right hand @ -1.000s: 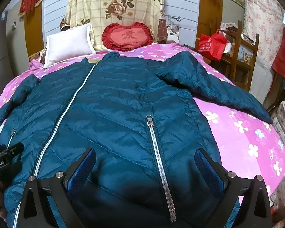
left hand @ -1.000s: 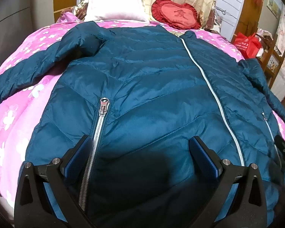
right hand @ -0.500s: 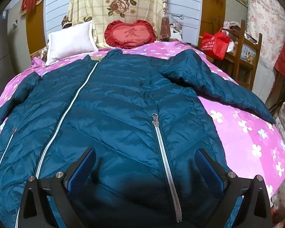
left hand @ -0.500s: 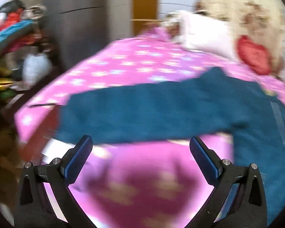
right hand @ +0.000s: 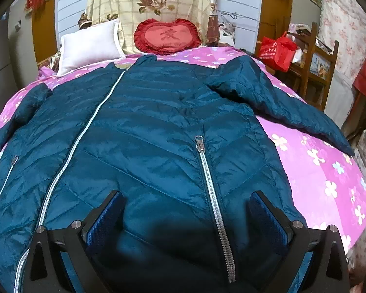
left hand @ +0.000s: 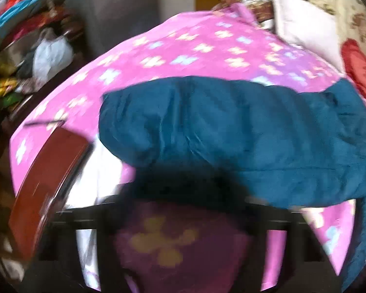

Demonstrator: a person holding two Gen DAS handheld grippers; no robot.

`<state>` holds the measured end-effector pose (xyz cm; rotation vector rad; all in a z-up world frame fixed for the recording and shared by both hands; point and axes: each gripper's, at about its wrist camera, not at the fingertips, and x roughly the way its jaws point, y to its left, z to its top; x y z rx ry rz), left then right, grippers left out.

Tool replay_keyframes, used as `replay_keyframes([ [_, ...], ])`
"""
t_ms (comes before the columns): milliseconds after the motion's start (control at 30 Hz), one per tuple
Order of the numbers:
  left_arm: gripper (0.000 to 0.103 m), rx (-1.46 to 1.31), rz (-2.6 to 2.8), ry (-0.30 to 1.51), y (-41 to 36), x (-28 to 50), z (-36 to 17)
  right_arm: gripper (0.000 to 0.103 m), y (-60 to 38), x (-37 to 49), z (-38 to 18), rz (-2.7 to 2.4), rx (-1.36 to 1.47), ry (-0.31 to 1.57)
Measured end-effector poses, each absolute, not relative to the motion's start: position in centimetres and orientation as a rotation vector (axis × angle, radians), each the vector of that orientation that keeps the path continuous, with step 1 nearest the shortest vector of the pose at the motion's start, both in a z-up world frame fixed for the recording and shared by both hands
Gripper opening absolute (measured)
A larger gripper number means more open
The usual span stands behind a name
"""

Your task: Fold large clothes

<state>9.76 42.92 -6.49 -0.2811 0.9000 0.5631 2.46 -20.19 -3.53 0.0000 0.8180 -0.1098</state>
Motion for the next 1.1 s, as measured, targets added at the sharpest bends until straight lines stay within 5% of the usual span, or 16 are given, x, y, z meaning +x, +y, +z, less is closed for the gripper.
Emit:
replay_keyframes([
  [33,0.016,-0.299,0.531,0.889,42.7,10.2,-6.1,0.103,-20.3,2.5,-3.5,-0.11,0.006,0.82],
  [100,0.013,-0.344,0.469,0.839,42.0,10.8,-5.1,0.103,-20.3,2.5,-3.6,-0.11,0.009,0.821],
  [433,0.013,-0.372,-0.045,0.594,30.6,12.5,1.6,0.103,-20.1,2.9,-3.7,-0.099,0.005,0.832],
  [1100,0.013,-0.229,-0.594,0.655,-0.9,22.7,7.2,0.103,-23.5,1.5,-2.9,-0.219,-0.019,0.859],
])
